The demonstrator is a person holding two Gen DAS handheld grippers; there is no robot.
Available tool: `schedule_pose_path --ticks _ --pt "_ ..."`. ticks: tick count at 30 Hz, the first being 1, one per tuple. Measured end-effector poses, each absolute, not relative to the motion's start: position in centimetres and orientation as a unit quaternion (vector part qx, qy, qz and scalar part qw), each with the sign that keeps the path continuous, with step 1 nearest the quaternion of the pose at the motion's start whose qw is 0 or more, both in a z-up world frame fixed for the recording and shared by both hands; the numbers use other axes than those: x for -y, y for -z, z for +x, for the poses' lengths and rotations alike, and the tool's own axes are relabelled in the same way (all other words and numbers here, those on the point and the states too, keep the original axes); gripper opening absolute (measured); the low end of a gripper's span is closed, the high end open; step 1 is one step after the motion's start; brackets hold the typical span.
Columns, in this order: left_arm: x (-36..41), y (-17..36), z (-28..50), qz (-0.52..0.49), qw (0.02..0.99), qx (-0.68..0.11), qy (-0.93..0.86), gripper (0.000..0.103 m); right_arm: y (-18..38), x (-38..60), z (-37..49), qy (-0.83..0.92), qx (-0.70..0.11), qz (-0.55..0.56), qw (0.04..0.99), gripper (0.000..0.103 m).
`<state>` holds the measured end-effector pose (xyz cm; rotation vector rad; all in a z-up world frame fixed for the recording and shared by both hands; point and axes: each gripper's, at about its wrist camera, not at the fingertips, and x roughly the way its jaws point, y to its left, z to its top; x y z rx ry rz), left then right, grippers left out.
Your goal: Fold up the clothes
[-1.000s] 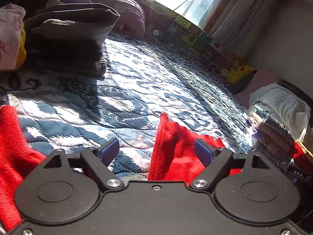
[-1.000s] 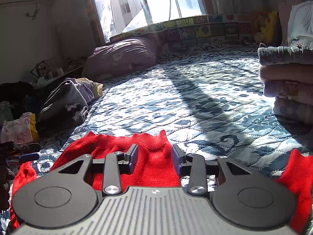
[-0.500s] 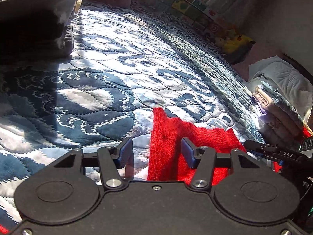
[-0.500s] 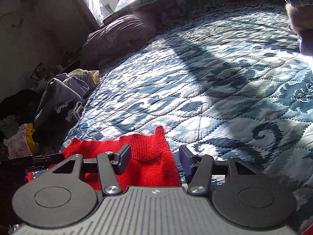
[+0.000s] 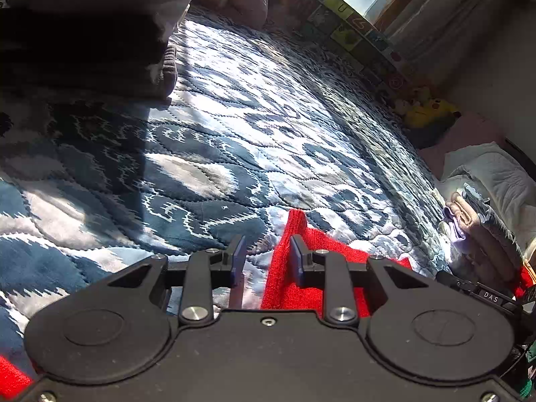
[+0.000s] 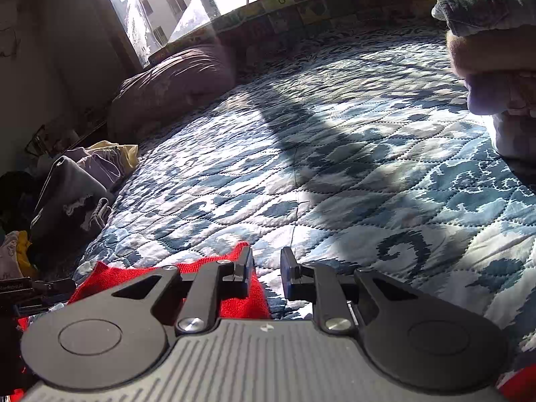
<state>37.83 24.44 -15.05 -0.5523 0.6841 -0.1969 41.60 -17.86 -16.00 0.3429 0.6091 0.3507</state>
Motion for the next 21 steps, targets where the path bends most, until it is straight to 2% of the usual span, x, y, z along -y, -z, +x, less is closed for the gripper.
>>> schedule_pose_path --ticks 4,7,8,9,11,12,14,15,16,17,18,19,20,21 --pt "-23.1 14.6 37.7 -0.288 0.887 -0.312 0.184 0.026 15.8 16.3 41.7 -0.237 -0.304 0.179 0.905 0.022" --pt "-22.3 16.7 39.1 -0.295 0.872 -0.365 0.14 0.046 18.6 15.2 43.0 -0.193 -0.366 0.156 0.897 0.025" --pt "-23.0 17.0 39.1 -0.314 0.867 -0.363 0.132 0.024 19.3 15.3 43.1 -0.183 -0.37 0.152 0.898 0.015" --pt "-23.6 17.3 39.1 -0.334 0.862 -0.361 0.124 0.017 19.4 15.7 43.1 -0.182 -0.369 0.168 0.896 0.013" --pt "-24.9 18.0 39.1 -0.372 0.85 -0.357 0.107 0.014 18.6 16.1 42.6 -0.189 -0.352 0.183 0.898 0.016" --pt "-25.4 18.1 39.0 -0.387 0.846 -0.353 0.102 0.02 18.1 16.1 42.3 -0.193 -0.339 0.187 0.902 0.017" --pt "-25.1 17.4 38.7 -0.391 0.849 -0.333 0.123 0.05 17.8 15.9 42.3 -0.183 -0.343 0.176 0.904 0.035" --pt "-24.8 17.5 38.8 -0.386 0.849 -0.338 0.13 0.054 18.2 15.6 42.4 -0.174 -0.351 0.159 0.906 0.048" --pt "-24.5 17.6 38.9 -0.371 0.853 -0.347 0.118 0.052 18.7 15.4 42.5 -0.167 -0.356 0.144 0.908 0.05" --pt "-24.2 17.7 38.9 -0.356 0.858 -0.356 0.106 0.037 19.1 15.2 42.5 -0.16 -0.361 0.128 0.91 0.049" --pt "-24.0 17.6 38.8 -0.344 0.862 -0.359 0.095 0.036 18.6 15.2 42.3 -0.151 -0.362 0.13 0.911 0.047" --pt "-24.6 16.7 37.7 -0.348 0.87 -0.338 0.089 0.038 17.8 15.5 41.7 -0.149 -0.346 0.138 0.916 0.045" --pt "-25.2 15.8 36.7 -0.352 0.877 -0.316 0.083 0.047 17.1 15.9 40.9 -0.152 -0.325 0.147 0.922 0.045" --pt "-25.8 14.9 35.6 -0.353 0.884 -0.295 0.077 0.048 16.5 16.1 40.2 -0.158 -0.314 0.151 0.924 0.045"
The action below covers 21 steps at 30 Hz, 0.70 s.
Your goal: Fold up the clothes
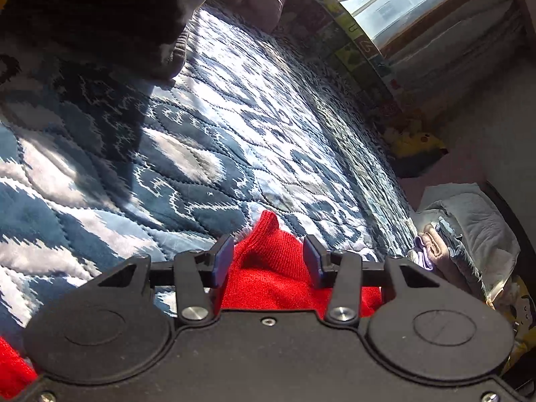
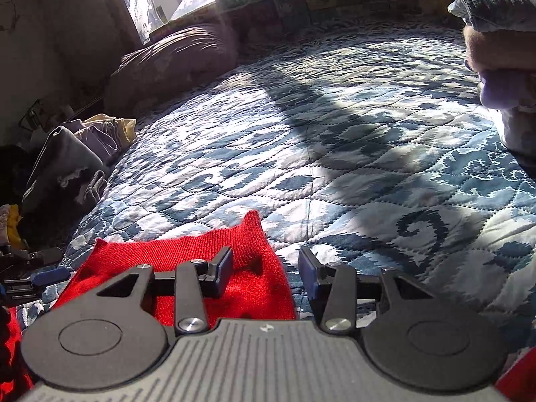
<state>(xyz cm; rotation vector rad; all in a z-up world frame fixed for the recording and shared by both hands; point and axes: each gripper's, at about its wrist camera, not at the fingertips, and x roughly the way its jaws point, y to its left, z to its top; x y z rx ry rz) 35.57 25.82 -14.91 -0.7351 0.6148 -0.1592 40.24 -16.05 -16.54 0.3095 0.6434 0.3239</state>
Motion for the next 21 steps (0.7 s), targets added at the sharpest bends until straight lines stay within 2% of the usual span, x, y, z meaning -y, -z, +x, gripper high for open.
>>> schedule_pose_path --ticks 6,10,13,21 --pt "-28.5 11.7 26.9 -0.283 0.927 -0.245 -0.034 0.049 15.2 13.9 33.8 -0.202 -0.307 0.1 0.925 0.045" --pt "-29.3 11.8 20.9 -0.234 0.938 -0.235 -0.101 0.049 14.7 11.1 28.2 -0.238 -0.296 0.058 0.923 0.045" --pt "-30.1 12.5 16.9 -0.237 0.933 -0.239 -0.127 0.049 14.9 8.3 23.0 -0.281 -0.277 0.007 0.919 0.045" --pt "-20.3 13.0 13.4 -0.135 0.953 -0.272 0.004 0.048 17.1 3.1 12.6 -0.344 -0.265 -0.111 0.894 0.04"
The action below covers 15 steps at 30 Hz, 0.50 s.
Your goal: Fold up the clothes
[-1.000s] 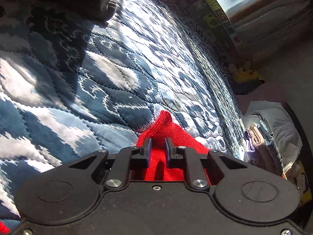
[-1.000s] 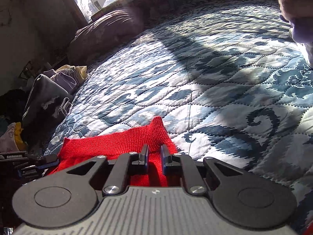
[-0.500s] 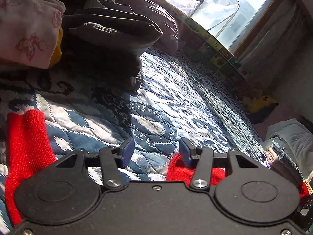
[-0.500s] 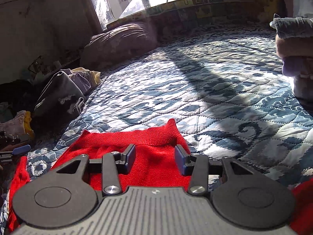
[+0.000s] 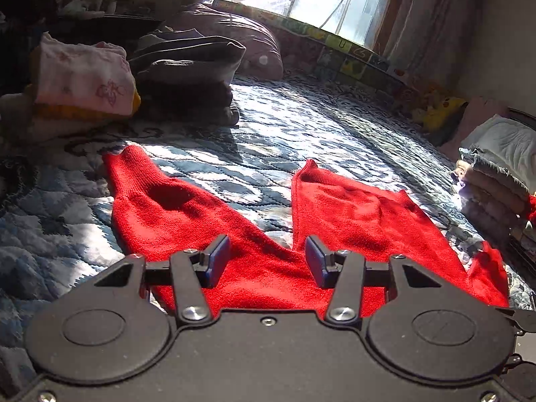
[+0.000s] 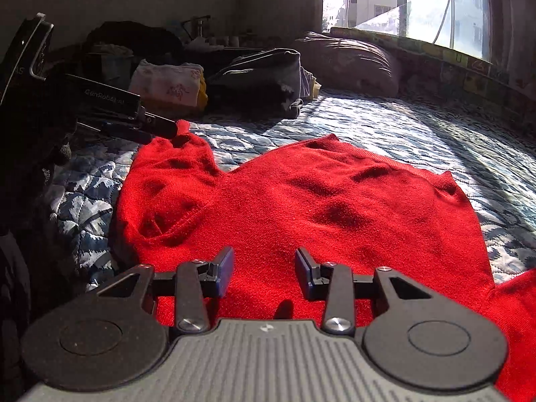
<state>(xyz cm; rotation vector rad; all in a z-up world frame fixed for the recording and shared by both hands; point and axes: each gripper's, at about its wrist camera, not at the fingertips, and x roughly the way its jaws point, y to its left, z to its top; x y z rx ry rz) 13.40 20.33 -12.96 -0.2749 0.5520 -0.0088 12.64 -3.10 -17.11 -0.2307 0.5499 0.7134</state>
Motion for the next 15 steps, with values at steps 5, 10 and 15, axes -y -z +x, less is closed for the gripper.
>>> schedule_pose_path --ticks 5,10,15 --pt "-14.0 17.4 13.2 0.021 0.945 -0.327 -0.014 0.057 17.8 3.6 9.1 -0.331 -0.242 -0.148 0.9 0.04" --pt "-13.6 16.8 10.8 -0.033 0.947 -0.321 0.0 0.06 18.6 5.6 7.6 -0.311 -0.252 -0.127 0.908 0.042" --pt "-10.9 17.3 8.6 0.027 0.953 -0.302 -0.012 0.064 17.0 7.9 5.5 -0.241 -0.181 -0.108 0.948 0.044"
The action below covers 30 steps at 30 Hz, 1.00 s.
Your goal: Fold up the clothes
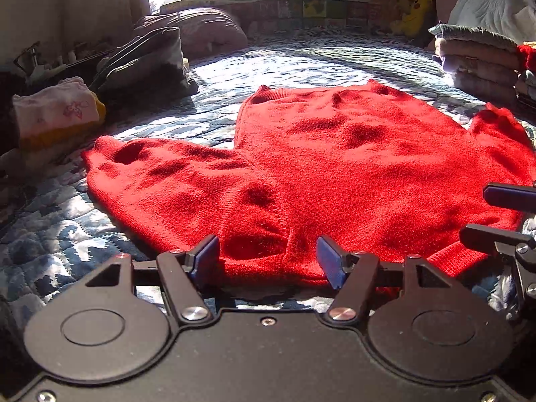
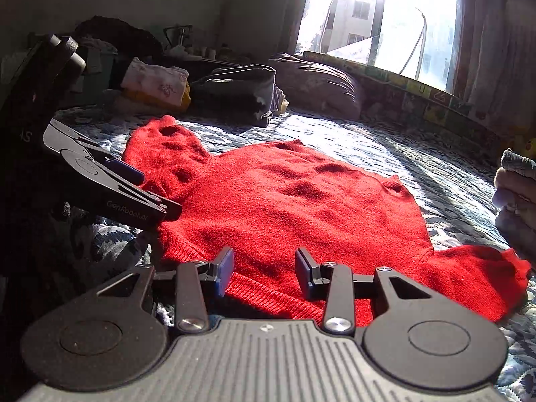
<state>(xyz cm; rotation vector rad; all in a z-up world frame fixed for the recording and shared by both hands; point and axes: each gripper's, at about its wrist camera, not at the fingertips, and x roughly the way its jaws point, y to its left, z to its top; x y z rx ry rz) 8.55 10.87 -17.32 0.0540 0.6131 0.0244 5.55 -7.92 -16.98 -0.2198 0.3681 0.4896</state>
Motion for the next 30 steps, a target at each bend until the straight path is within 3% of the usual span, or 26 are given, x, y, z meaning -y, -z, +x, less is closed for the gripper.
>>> schedule_pose_path --ticks 2,5,10,12,14,17,22,24,26,30 --pt "-10.7 18.3 8.1 0.027 0.949 -0.313 -0.019 0.067 17.7 9.2 6.5 -0.21 -0.206 -0.097 0.951 0.05" --pt "-10.4 18.9 7.8 0.035 0.951 -0.308 -0.021 0.07 19.0 10.8 7.9 -0.216 -0.271 -0.071 0.935 0.05" --pt "-9.9 17.4 6.3 0.023 0.963 -0.269 -0.018 0.069 17.3 12.8 5.9 -0.175 -0.197 -0.067 0.962 0.049" --pt "-9.1 17.4 6.1 0.036 0.965 -0.259 -0.007 0.069 17.8 13.5 6.7 -0.161 -0.208 -0.062 0.963 0.052" --pt "-8.5 17.7 6.1 0.038 0.965 -0.258 0.01 0.069 19.6 13.8 8.0 -0.143 -0.27 -0.065 0.95 0.055" --pt "-7.6 19.4 6.4 0.055 0.957 -0.286 0.005 0.073 19.5 14.4 7.8 -0.145 -0.279 -0.045 0.948 0.056" --pt "-7.6 18.8 5.4 0.035 0.967 -0.253 0.004 0.073 18.7 15.2 6.5 -0.127 -0.227 -0.042 0.965 0.053" --pt "-6.9 19.0 5.1 0.043 0.968 -0.246 0.014 0.073 18.5 15.8 6.8 -0.115 -0.214 -0.028 0.97 0.058" --pt "-6.5 19.8 5.5 0.036 0.962 -0.27 0.025 0.076 20.1 16.5 8.9 -0.11 -0.299 -0.004 0.948 0.07" --pt "-6.7 20.0 5.6 0.018 0.959 -0.283 0.028 0.079 20.2 16.7 8.3 -0.111 -0.304 -0.003 0.946 0.07"
